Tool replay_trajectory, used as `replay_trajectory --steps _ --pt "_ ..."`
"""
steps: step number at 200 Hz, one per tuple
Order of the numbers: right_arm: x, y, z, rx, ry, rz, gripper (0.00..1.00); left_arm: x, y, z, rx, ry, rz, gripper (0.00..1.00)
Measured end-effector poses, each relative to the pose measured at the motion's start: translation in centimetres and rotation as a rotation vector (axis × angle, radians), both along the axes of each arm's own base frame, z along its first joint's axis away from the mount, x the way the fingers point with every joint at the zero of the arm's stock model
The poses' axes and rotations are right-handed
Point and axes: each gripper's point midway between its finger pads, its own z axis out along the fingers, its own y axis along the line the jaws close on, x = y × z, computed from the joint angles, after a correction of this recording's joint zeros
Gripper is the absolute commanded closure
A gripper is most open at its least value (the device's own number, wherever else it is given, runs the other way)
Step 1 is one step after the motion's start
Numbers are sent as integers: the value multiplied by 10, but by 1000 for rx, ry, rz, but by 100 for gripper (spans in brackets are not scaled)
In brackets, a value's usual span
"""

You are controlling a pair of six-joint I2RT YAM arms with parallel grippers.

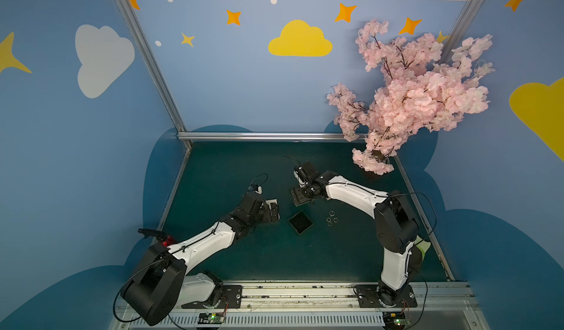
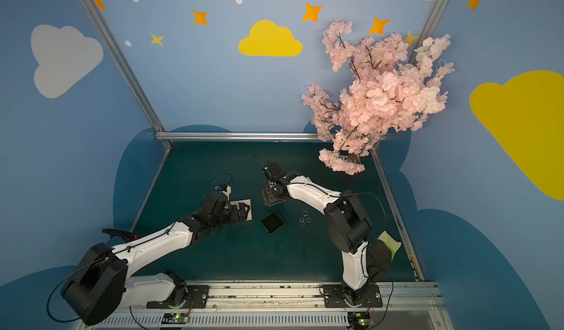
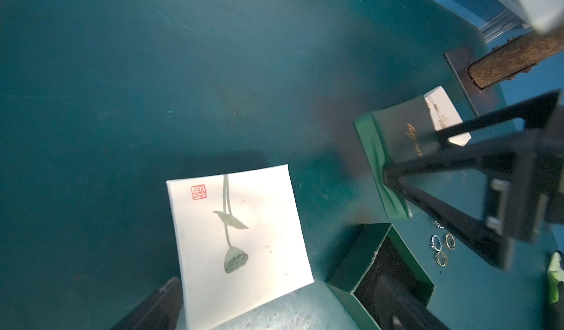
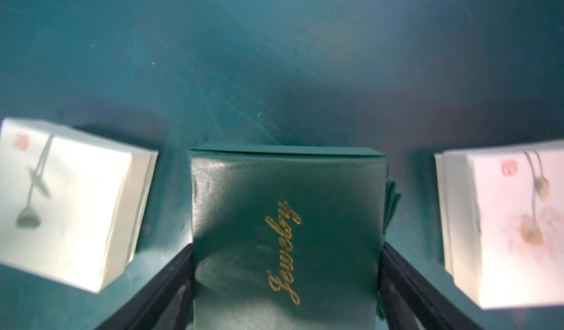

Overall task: Take the rings out of the lift-off lid box
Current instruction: Pick up the lid from the center of the board, then close the lid on the jewelry box.

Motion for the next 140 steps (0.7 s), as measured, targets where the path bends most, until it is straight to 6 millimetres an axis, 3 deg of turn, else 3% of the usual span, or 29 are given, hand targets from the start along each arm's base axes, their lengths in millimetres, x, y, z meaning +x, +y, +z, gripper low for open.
replay_trajectory --steps 77,140 --pt "-69 -36 6 -7 59 60 11 -2 -4 2 -29 10 -6 0" --pt "-98 -27 -6 -11 99 181 11 -4 -3 3 -35 6 -5 1"
